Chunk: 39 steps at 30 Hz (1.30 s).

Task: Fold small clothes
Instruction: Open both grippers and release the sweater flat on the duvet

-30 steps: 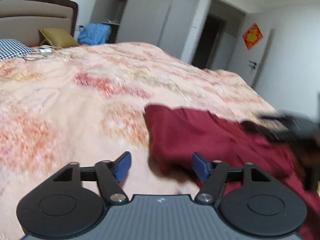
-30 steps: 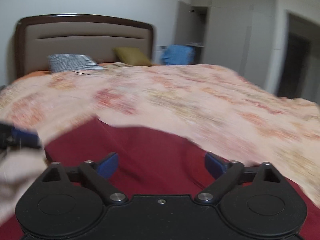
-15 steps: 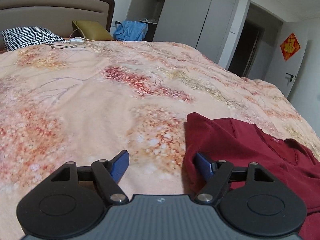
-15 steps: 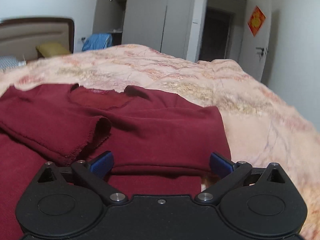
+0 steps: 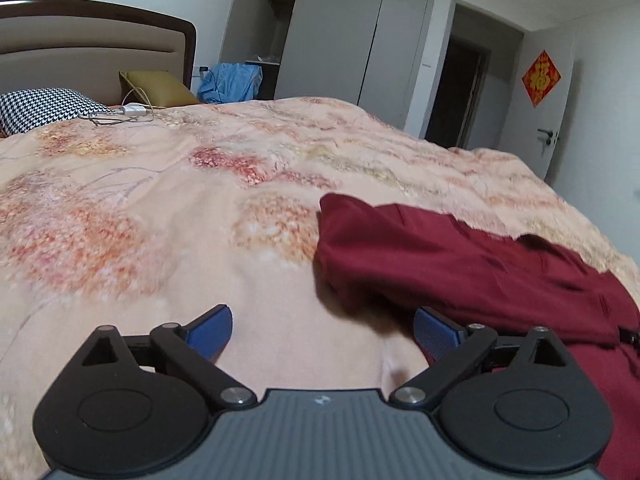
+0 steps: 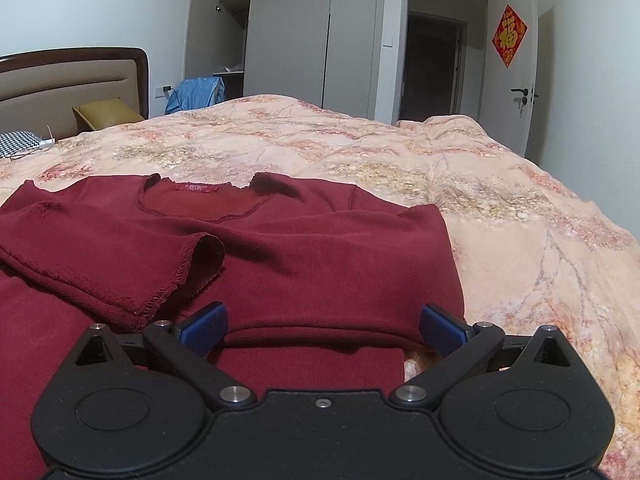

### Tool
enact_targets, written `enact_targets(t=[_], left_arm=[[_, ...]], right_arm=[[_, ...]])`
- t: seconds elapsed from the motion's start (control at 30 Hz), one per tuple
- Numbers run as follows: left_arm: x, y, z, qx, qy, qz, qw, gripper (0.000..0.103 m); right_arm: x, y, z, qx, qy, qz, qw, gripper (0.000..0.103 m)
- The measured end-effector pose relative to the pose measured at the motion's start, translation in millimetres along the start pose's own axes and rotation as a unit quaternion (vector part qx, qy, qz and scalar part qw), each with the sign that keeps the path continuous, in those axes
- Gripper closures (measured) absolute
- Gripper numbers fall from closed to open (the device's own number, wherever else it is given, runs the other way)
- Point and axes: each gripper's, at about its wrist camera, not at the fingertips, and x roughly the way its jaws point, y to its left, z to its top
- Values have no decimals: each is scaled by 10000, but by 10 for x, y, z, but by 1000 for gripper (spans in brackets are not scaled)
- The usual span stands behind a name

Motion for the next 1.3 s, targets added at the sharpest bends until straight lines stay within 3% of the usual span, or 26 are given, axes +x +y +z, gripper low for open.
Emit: enact_targets(t=[0.2, 0.47, 0.77, 1.1, 1.3], left_arm=[[-350, -158, -75, 15, 202, 20, 9998, 0], [-904, -582, -249, 245, 459, 128, 9986, 0], [-1496, -971, -455, -4, 527, 31, 9986, 0], [-2051, -1177, -516, 185, 273, 3, 9995, 0], [-2117, -1136, -661, 166, 399, 36, 9991, 0]], right_arm=[[-427, -75, -49, 151, -72, 120, 9998, 1], [-1337, -16, -381, -76, -217, 151, 9996, 1], [-2075, 121, -661, 108, -310, 449, 9985, 1], [-2535, 242, -792, -77, -375, 711, 9967, 1], [-2610, 415, -977, -468, -140, 900, 9947, 1]])
